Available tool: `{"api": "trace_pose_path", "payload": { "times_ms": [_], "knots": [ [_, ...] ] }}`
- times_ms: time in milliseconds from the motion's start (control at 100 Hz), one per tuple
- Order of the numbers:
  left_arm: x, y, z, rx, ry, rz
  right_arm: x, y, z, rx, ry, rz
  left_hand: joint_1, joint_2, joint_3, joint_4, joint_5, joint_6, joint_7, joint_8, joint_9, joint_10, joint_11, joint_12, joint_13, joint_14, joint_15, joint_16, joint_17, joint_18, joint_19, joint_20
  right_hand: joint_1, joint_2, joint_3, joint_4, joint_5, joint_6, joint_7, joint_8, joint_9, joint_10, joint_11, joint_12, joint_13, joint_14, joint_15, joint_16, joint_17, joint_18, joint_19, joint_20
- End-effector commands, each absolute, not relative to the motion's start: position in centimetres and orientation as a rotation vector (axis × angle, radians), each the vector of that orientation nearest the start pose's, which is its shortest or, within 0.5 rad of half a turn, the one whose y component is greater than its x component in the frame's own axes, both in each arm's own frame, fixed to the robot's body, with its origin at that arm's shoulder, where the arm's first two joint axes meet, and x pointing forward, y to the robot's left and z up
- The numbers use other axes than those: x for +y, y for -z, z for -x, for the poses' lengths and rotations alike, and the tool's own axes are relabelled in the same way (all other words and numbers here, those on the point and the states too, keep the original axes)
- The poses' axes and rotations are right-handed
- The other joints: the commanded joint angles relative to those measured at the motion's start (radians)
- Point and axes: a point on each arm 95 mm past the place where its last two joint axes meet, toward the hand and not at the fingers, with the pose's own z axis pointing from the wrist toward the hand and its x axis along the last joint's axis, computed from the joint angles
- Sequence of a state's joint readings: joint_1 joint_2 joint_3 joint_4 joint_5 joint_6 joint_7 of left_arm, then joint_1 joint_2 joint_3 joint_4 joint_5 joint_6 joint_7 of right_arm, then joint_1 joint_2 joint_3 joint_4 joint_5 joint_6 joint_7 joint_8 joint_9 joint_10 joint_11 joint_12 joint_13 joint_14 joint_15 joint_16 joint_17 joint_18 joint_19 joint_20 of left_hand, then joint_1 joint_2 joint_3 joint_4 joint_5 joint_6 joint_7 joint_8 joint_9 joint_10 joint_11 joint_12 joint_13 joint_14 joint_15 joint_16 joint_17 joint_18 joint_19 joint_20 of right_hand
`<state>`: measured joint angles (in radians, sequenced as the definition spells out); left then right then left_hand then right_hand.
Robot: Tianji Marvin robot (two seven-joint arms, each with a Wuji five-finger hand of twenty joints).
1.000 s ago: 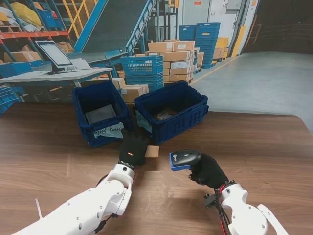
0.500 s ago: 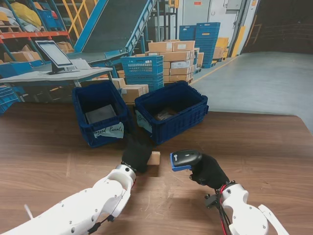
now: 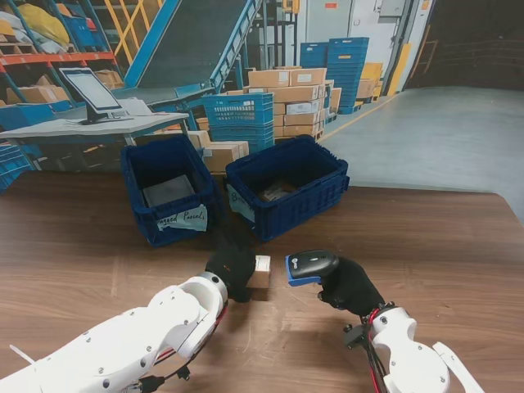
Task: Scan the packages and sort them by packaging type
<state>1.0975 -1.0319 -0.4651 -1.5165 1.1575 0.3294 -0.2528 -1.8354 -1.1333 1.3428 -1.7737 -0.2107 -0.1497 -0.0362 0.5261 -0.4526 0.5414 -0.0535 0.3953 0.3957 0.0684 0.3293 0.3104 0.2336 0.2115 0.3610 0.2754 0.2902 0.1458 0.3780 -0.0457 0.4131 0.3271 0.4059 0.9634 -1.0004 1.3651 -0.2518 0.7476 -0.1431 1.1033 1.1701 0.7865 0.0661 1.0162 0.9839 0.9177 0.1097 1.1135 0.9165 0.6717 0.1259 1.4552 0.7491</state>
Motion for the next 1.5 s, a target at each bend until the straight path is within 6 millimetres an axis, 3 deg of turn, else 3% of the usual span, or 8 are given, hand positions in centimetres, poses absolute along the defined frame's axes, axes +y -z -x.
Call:
{"api": "trace_pose_path", "payload": {
  "times_ms": [0, 70, 630, 1490],
  "knots": [
    [-12.7, 36.2, -39.6, 2.049, 1.019, 0.815, 0.2, 32.6, -33.1, -1.022, 2.292, 2.105, -0.034, 0.031, -0.03, 0.021, 0.002, -0.169, 0.027, -0.008, -0.036, -0.042, -0.018, -0.014, -0.045, 0.039, -0.04, -0.018, -0.023, 0.038, -0.036, -0.009, 0.087, 0.05, 0.143, 0.01, 0.059, -0.032, 0.05, 0.039, 0.015, 0.014, -0.01, 0.004, 0.025, 0.035, 0.017, 0.012, 0.003, -0.027, 0.052, 0.037],
    [-12.7, 35.8, -39.6, 2.06, 1.018, 0.828, 0.2, 32.5, -33.1, -1.022, 2.294, 2.104, -0.016, 0.048, -0.077, 0.026, -0.007, -0.168, 0.021, -0.005, -0.046, -0.036, -0.03, -0.024, -0.058, 0.037, -0.046, -0.036, -0.026, 0.033, -0.052, -0.008, 0.087, 0.05, 0.142, 0.01, 0.059, -0.032, 0.05, 0.039, 0.015, 0.013, -0.01, 0.004, 0.025, 0.035, 0.017, 0.012, 0.003, -0.027, 0.052, 0.037],
    [-12.6, 35.2, -39.2, 2.063, 1.012, 0.845, 0.6, 31.9, -33.2, -1.034, 2.316, 2.082, -0.009, 0.101, -0.139, 0.039, -0.056, -0.167, 0.0, -0.006, -0.095, -0.026, -0.072, -0.041, -0.103, 0.041, -0.061, -0.063, -0.037, 0.032, -0.073, -0.007, 0.088, 0.049, 0.143, 0.01, 0.059, -0.032, 0.05, 0.039, 0.016, 0.014, -0.01, 0.004, 0.025, 0.034, 0.017, 0.012, 0.003, -0.028, 0.052, 0.037],
    [-12.6, 35.2, -39.3, 2.065, 1.019, 0.858, 0.4, 31.3, -34.6, -1.08, 2.257, 2.103, 0.002, 0.182, -0.219, 0.053, -0.028, -0.158, 0.008, -0.004, -0.062, -0.014, -0.062, -0.045, -0.095, 0.047, -0.055, -0.073, -0.02, 0.027, -0.068, -0.002, 0.088, 0.048, 0.144, 0.008, 0.06, -0.03, 0.049, 0.037, 0.016, 0.013, -0.008, 0.004, 0.026, 0.034, 0.017, 0.011, 0.004, -0.029, 0.052, 0.037]
  ]
}}
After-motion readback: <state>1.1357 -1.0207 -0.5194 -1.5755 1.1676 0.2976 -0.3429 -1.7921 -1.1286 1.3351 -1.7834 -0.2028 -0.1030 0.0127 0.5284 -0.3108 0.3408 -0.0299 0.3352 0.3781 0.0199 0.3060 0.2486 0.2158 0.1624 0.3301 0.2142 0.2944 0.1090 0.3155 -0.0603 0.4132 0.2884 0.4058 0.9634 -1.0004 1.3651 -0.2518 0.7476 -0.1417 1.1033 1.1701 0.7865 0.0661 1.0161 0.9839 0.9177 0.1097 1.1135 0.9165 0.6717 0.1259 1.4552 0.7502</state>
